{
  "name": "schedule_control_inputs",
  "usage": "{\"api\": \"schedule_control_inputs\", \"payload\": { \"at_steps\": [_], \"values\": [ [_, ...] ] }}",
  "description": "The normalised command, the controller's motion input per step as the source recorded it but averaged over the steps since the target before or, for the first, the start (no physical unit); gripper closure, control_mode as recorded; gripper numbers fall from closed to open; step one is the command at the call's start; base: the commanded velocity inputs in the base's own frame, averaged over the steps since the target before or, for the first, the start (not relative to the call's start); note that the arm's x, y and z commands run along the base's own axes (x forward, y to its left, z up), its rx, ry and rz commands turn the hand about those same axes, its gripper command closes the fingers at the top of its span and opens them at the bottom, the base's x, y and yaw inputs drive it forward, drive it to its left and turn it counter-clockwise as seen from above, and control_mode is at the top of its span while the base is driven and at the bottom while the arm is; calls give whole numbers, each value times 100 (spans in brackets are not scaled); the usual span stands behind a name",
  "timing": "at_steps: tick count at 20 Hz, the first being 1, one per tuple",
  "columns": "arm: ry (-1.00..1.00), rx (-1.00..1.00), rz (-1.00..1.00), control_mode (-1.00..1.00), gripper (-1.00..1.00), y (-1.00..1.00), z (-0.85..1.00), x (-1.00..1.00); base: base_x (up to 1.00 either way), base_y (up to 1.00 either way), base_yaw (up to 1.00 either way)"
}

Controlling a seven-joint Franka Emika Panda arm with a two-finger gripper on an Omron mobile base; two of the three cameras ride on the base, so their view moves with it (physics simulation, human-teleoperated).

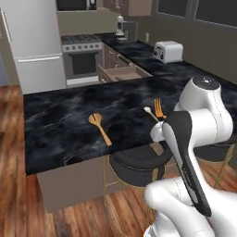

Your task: Pick up the metallic utensils from the counter and place them in the open drawer. Make sure not to pick up any wooden utensils.

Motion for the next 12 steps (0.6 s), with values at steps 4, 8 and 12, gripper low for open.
{"api": "schedule_control_inputs", "payload": {
  "at_steps": [4, 8, 12],
  "values": [
    [0, 0, 0, 100, 100, 0, 0, 0, -78, 95, -46],
    [0, 0, 0, 100, 100, 0, 0, 0, -42, 99, -55],
    [0, 0, 0, 100, 100, 0, 0, 0, -10, 100, -56]
  ]
}}
